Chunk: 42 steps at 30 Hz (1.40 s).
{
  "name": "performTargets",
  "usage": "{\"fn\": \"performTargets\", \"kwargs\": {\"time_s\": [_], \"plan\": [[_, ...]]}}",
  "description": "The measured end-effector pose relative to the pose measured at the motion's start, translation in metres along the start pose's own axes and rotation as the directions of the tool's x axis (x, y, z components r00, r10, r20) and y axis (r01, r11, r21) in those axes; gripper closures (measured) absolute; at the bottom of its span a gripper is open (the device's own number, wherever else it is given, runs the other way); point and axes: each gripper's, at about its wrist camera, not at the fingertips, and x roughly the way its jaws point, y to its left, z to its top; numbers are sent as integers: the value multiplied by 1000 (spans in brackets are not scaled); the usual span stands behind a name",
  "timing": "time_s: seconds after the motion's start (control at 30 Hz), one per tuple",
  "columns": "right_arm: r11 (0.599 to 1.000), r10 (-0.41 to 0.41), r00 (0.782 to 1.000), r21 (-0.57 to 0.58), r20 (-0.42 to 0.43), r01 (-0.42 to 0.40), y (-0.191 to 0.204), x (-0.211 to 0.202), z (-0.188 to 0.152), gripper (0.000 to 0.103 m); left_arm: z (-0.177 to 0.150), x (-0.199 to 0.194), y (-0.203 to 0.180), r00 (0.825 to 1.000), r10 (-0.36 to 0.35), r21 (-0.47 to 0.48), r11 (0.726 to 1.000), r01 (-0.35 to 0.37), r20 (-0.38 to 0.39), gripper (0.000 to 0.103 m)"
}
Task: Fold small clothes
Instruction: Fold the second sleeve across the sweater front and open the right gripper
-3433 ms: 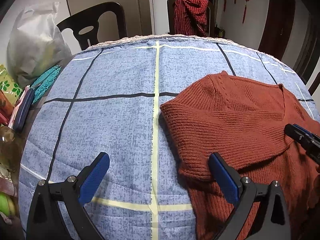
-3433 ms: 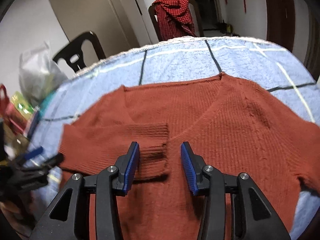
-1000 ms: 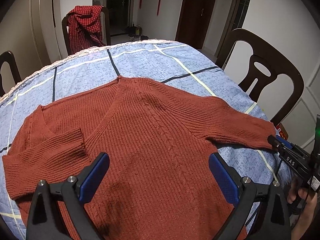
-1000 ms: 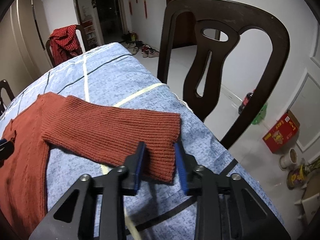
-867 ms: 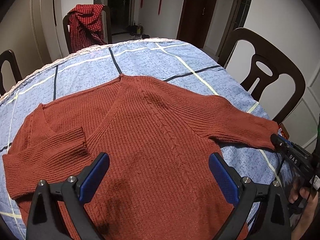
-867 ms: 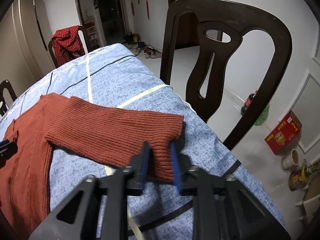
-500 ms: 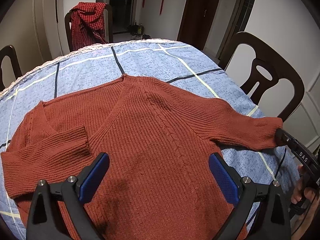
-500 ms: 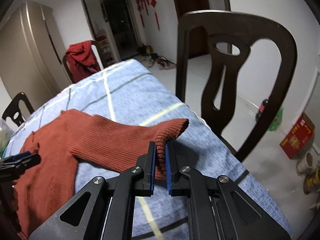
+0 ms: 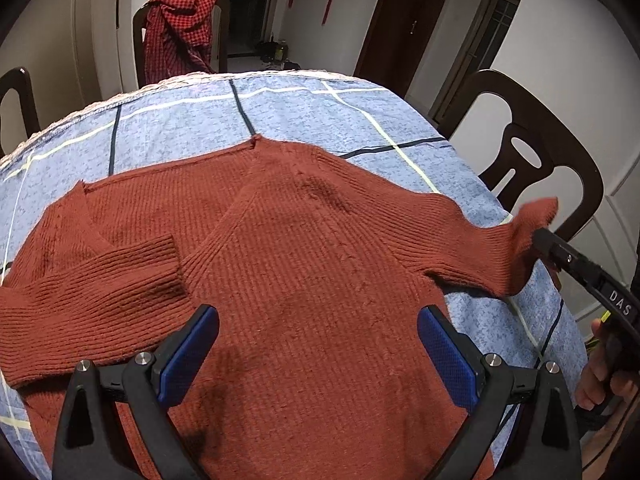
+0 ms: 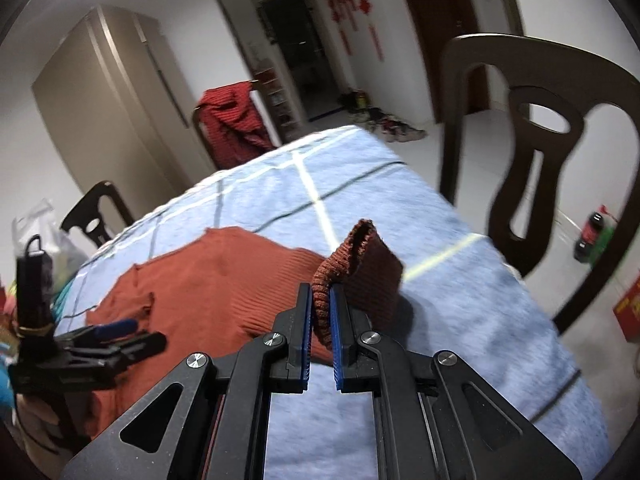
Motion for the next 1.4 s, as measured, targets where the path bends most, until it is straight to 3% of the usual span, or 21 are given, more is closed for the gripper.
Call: {"fn": "performTargets", "kwargs": {"time_s": [0.3, 0.67, 0.77, 0.93, 1.07, 1.33, 1.4], "plan": [[988, 142, 986, -53, -88, -147, 44, 40, 9, 95, -7, -3, 20, 1000, -14, -31, 999, 14, -8, 2], [950, 299, 927, -19, -225, -311, 81, 84, 2, 95, -15, -1, 35, 998, -17, -46, 999, 14, -53, 2], [947, 309, 916, -5, -256, -321, 85, 93, -1, 95, -17, 0, 36, 998, -28, -50, 998, 25, -62, 2], [946, 316, 906, 18, -281, -324, 85, 99, -4, 94, -17, 2, 35, 997, -37, -57, 998, 33, -67, 2], [927, 373, 884, 90, -282, -363, 75, 99, -2, 93, -14, 3, 30, 997, -44, -56, 998, 41, -66, 2], [908, 419, 874, 143, -247, -394, 60, 87, 2, 85, -3, 9, 17, 995, -79, -73, 995, 74, -58, 2], [897, 441, 865, 155, -238, -415, 57, 84, 4, 78, -1, 11, 16, 994, -95, -87, 992, 90, -59, 2]]}}
